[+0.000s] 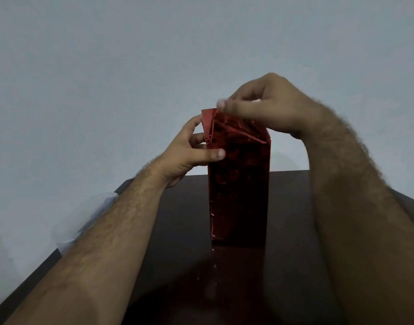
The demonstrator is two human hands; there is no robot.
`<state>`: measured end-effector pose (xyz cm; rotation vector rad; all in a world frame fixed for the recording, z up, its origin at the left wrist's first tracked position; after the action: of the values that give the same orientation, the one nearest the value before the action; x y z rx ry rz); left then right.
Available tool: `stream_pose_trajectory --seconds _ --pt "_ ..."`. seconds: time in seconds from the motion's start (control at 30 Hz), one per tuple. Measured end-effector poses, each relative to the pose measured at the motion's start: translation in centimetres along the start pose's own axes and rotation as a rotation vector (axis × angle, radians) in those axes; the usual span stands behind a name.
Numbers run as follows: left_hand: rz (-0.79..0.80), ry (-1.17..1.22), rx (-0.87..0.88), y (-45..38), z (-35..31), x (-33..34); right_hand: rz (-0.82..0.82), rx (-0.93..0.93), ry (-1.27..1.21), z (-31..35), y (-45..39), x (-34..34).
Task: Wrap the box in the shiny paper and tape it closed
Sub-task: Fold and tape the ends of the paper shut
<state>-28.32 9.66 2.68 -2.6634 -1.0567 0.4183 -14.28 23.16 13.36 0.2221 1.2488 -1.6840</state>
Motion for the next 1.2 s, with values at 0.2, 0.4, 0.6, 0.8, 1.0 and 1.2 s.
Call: stream_pose_trajectory --seconds 0.2,0.4,0.6,0.8,1.0,1.2 --pt "0.003 -0.005 0.016 0.1 -0.3 0.4 0.072 -0.041 -0.1 -3.4 0.2 -0.4" --pt "-0.008 -0.019 0.04 0.3 -0.7 0.4 -0.199 -0.138 -0.156 -4.2 -0.6 -1.4" --pt "-0.015 -0.004 0.029 0.5 -1.0 0.4 -0.279 -0.012 -0.136 -4.2 -0.3 -1.9" --pt "-0.14 -0.085 0.015 0.7 -2.7 -0.7 -0.118 0.391 -0.139 -5.4 0.6 -2.0" --pt "-0.312 -0.126 0.033 0.9 -5.6 -2.0 -0.192 0.453 -0.167 -4.7 0.5 -2.4" --pt "-0.307 -0.218 0.12 1.3 -7.9 -1.0 -0.263 0.417 -0.144 -4.4 0.4 -3.0"
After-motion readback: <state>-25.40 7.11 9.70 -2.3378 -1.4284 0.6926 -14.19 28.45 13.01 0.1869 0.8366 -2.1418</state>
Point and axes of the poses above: each hand's wrist, its own y-axis away from the middle knuckle, its own x-axis out of the palm, z = x × y, the point moved 6 cm from there along -y, towards the middle knuckle, and after that the axes turned 6 degrees about -x, right-handed, at the moved point
